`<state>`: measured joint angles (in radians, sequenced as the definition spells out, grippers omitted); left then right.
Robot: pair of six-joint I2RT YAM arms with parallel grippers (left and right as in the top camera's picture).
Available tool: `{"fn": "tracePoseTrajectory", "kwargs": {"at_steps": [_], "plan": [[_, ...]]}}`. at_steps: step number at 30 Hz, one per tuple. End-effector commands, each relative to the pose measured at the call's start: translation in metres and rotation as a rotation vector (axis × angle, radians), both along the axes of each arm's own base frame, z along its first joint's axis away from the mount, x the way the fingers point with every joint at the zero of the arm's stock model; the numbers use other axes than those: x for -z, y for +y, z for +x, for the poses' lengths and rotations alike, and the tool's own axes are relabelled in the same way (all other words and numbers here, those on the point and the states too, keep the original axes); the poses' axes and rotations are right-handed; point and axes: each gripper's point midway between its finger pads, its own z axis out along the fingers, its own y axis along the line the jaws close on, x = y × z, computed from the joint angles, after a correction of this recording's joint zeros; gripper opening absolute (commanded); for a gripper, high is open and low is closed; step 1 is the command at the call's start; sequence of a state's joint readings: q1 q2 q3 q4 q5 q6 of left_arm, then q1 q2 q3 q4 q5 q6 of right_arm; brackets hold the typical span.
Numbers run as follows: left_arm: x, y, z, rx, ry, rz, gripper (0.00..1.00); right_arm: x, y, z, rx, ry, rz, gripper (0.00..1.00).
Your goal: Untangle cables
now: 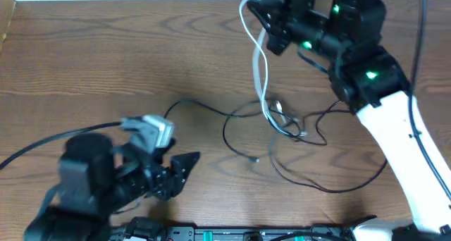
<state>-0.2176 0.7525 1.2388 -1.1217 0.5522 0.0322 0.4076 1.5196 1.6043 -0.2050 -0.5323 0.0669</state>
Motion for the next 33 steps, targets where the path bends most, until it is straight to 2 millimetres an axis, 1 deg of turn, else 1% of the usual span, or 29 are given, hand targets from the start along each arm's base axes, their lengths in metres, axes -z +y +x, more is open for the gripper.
{"fn": "tracePoseTrajectory", "kwargs": {"at_steps": [1,3,5,7,12,17,19,20,21,23,27,29,31,32,33], "plan": [[0.042,-0.015,0.004,0.151,0.092,0.032,0.62,-0.07,0.011,-0.046,-0.206,-0.116,0.18,0.01],[0.062,-0.017,0.014,0.171,0.13,0.052,0.62,-0.095,0.01,-0.06,-0.255,-0.163,0.239,0.01],[0.078,-0.024,0.024,0.209,0.15,0.05,0.62,-0.11,0.008,-0.069,-0.276,-0.183,0.27,0.01],[0.088,-0.032,0.033,0.254,0.162,0.028,0.62,-0.12,0.006,-0.078,-0.292,-0.191,0.281,0.01],[0.105,-0.052,0.064,0.317,0.206,-0.05,0.62,-0.141,-0.002,-0.103,-0.327,-0.251,0.288,0.01],[0.117,-0.075,0.082,0.408,0.233,-0.145,0.62,-0.164,-0.019,-0.117,-0.294,-0.306,0.308,0.01],[0.119,-0.086,0.086,0.449,0.225,-0.174,0.62,-0.169,-0.023,-0.124,-0.296,-0.303,0.321,0.01],[0.12,-0.097,0.089,0.494,0.208,-0.199,0.62,-0.172,-0.024,-0.129,-0.305,-0.307,0.323,0.01],[0.118,-0.104,0.09,0.522,0.192,-0.214,0.62,-0.173,-0.025,-0.133,-0.311,-0.305,0.327,0.01],[0.112,-0.121,0.089,0.6,0.143,-0.261,0.62,-0.176,-0.026,-0.139,-0.322,-0.295,0.338,0.02],[0.09,-0.153,0.088,0.74,0.003,-0.341,0.63,-0.18,-0.029,-0.147,-0.335,-0.278,0.352,0.01],[0.082,-0.166,0.092,0.758,-0.057,-0.35,0.63,-0.181,-0.028,-0.151,-0.352,-0.267,0.355,0.01],[0.078,-0.176,0.099,0.739,-0.098,-0.342,0.64,-0.181,-0.028,-0.159,-0.381,-0.257,0.354,0.01],[0.079,-0.18,0.105,0.708,-0.109,-0.325,0.64,-0.182,-0.029,-0.164,-0.397,-0.25,0.357,0.02],[0.084,-0.183,0.114,0.655,-0.112,-0.291,0.66,-0.184,-0.03,-0.169,-0.407,-0.252,0.358,0.01]]}}
